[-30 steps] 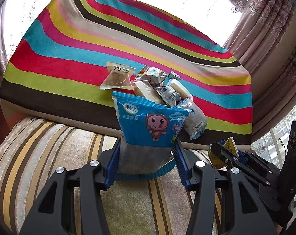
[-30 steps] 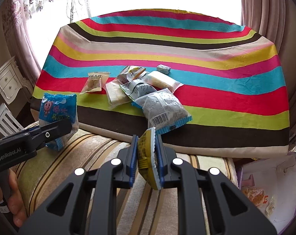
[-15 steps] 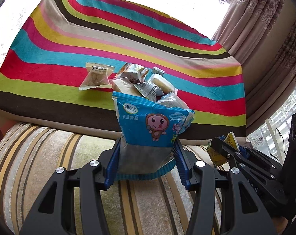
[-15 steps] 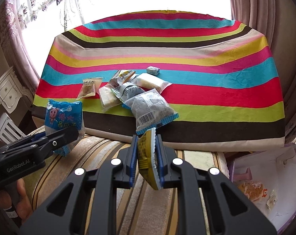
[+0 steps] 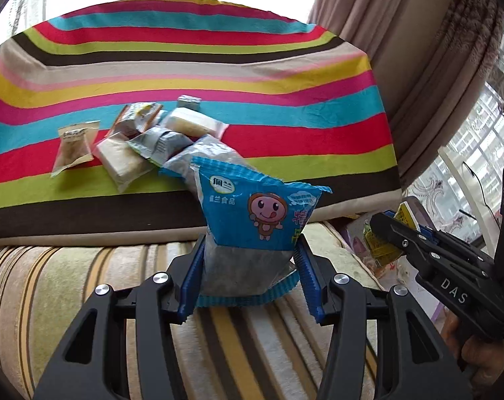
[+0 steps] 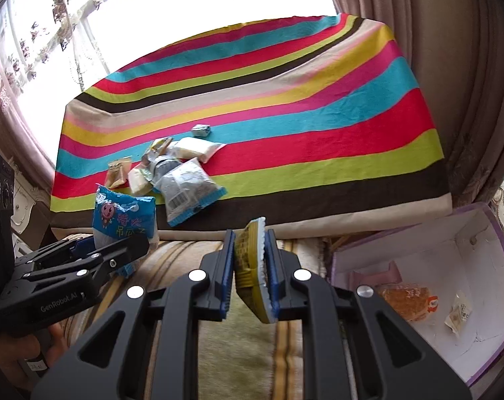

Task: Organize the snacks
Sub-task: 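Lift both held snacks and carry them over the white box, then open the left tool to drop the blue bag while the right tool releases the yellow packet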

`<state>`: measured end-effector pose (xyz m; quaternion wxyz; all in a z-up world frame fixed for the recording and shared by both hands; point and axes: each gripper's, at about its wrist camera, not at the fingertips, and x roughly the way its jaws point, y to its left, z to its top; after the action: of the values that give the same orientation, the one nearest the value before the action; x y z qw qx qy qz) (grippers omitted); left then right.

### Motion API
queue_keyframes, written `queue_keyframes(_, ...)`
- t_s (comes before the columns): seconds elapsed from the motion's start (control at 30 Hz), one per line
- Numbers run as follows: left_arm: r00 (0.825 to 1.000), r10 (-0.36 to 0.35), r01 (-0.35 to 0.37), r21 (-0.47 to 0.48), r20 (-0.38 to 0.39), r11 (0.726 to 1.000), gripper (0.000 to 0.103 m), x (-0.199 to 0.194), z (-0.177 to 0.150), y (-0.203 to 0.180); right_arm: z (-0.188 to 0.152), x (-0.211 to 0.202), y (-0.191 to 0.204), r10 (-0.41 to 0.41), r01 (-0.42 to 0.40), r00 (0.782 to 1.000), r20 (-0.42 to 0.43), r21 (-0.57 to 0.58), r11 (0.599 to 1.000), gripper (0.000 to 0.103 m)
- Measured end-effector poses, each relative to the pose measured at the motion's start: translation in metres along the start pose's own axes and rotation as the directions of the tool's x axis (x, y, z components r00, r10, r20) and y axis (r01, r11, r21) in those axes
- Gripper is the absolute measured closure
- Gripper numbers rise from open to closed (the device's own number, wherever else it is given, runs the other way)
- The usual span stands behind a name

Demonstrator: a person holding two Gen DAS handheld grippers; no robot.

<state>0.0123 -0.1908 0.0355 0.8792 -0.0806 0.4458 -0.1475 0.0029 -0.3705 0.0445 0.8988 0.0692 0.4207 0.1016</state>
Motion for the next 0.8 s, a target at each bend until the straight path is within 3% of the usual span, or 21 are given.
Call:
queue_keyframes(0.47,0.991,-0.095,0.11,0.182,-0.092,0.977,0.054,0.036,0.002,-0.089,-0.034,0.001,-0.106,-0.079,0.087,0.996,-0.048,0.188,0.978,0.085)
queue_keyframes(0.8,0.971,-0.16,0.202,0.248,-0.18,0.947,0.054,0.056,-0.004,-0.132,-0.052,-0.003,-0.157,-0.122,0.141,0.989,-0.084,0.277,0.951,0.084)
